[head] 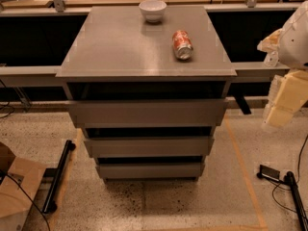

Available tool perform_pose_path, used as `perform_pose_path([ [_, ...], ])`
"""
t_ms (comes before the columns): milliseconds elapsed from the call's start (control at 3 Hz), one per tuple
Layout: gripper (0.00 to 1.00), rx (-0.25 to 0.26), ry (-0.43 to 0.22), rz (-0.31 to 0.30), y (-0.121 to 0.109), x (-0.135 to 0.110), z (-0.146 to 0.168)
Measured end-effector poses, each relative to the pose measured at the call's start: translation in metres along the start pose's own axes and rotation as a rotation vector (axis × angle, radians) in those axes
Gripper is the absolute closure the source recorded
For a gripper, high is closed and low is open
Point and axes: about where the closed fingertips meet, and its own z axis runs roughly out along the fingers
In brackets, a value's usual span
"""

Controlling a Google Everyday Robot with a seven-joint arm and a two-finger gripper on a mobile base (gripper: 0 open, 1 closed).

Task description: Open bottom drawer

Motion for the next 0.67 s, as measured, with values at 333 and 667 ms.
perform_pose_path([
  [333,0.0,0.0,0.0,0.0,0.0,0.0,0.0],
  [667,0.0,0.013,-0.024,-0.008,-0.002,0.0,0.019],
])
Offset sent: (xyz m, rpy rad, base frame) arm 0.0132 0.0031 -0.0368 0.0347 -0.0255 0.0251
